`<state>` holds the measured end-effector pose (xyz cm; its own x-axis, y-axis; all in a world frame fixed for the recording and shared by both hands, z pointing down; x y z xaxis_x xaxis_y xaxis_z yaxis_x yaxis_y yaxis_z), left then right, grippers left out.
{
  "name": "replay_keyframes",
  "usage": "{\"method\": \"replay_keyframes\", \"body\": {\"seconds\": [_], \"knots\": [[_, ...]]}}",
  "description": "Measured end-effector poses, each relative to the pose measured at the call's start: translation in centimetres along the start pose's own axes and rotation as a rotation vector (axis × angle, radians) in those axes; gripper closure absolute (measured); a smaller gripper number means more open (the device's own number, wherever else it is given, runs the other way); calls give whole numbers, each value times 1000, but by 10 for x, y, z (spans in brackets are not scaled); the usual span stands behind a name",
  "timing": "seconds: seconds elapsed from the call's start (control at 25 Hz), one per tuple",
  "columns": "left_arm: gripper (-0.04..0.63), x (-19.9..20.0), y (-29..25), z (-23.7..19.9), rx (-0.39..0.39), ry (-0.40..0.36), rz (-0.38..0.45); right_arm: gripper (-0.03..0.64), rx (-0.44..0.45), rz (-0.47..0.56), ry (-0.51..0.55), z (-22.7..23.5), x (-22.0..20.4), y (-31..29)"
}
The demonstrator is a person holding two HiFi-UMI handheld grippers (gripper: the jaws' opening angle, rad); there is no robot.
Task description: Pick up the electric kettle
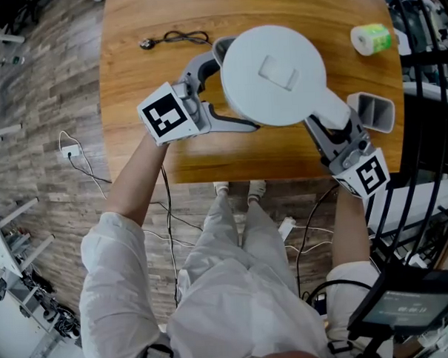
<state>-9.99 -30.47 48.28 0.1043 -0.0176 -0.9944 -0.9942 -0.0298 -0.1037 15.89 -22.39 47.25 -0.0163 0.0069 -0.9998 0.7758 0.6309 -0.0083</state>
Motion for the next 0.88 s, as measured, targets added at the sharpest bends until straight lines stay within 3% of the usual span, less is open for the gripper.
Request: {"method": "replay_keyframes", "body": {"seconds": [0.88], "knots": [[14,82,-2,25,-12,-38,-3,511,-18,60,31,-15,75,25]]}}
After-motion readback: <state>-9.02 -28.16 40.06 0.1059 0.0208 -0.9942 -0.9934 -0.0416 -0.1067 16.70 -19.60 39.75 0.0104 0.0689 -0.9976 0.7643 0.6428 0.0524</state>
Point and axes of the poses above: the fingertips, and each gripper's own axes: y backward along the fingers, z to its right, x out of its top, the point moved 10 cm from there along y, backward along the fingers, and after that the axes turned 7 degrees about -x, right-handed, at the moved point
